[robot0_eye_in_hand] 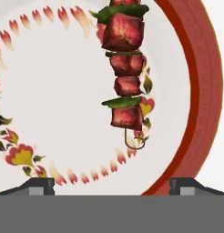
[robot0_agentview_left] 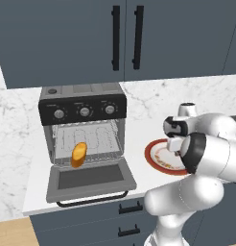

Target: Pick up the kebab skewer and baguette bread, and place them inside the toaster oven. Close the toaster oven door and start by setting the timer.

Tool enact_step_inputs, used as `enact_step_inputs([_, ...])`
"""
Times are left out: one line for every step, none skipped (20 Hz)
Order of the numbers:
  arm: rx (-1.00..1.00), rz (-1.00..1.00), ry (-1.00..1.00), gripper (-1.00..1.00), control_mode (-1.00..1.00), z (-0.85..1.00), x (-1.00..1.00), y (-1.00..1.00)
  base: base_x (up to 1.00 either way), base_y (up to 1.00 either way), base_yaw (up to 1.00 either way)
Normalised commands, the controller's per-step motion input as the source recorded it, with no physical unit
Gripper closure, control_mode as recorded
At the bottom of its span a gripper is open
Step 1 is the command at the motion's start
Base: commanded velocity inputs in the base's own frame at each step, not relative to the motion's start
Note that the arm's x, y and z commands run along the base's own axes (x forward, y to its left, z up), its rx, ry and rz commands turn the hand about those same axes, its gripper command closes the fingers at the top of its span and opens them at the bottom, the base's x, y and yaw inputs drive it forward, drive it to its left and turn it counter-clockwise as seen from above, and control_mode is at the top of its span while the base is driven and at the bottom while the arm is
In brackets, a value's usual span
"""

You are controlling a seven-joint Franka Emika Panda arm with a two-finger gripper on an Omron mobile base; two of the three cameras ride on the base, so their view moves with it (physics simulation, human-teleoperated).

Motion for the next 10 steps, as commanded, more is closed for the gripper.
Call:
enact_step_inputs([0.00, 0.00, 0.00, -1.00, -1.00, -0.24, 0.30, 0.00, 0.00, 0.00, 0.00])
enact_step_inputs([0.00, 0.00, 0.00, -1.00, -1.00, -0.24, 0.30, 0.00, 0.00, 0.00, 0.00])
enact_step_inputs([0.00, 0.00, 0.00, -1.00, -1.00, -0.23, 0.28, 0.00, 0.00, 0.00, 0.00])
enact_step_inputs([0.00, 0.00, 0.00, -1.00, -1.00, -0.21, 0.27, -0.01, 0.00, 0.00, 0.00])
enact_step_inputs([0.00, 0.00, -0.01, -1.00, -1.00, -0.21, 0.22, -0.01, 0.00, 0.00, 0.00])
enact_step_inputs([0.00, 0.00, -0.02, -1.00, -1.00, -0.20, 0.21, 0.00, 0.00, 0.00, 0.00])
enact_step_inputs([0.00, 0.01, -0.03, -1.00, -1.00, -0.26, 0.27, 0.00, 0.00, 0.00, 0.00])
enact_step_inputs([0.00, 0.01, -0.04, -1.00, -1.00, -0.21, 0.26, 0.00, 0.00, 0.00, 0.00])
enact_step_inputs([0.00, 0.01, -0.04, -1.00, -1.00, -0.21, 0.24, 0.00, 0.00, 0.00, 0.00])
enact_step_inputs([0.00, 0.02, -0.04, -1.00, -1.00, -0.19, 0.16, -0.07, 0.00, 0.00, 0.00])
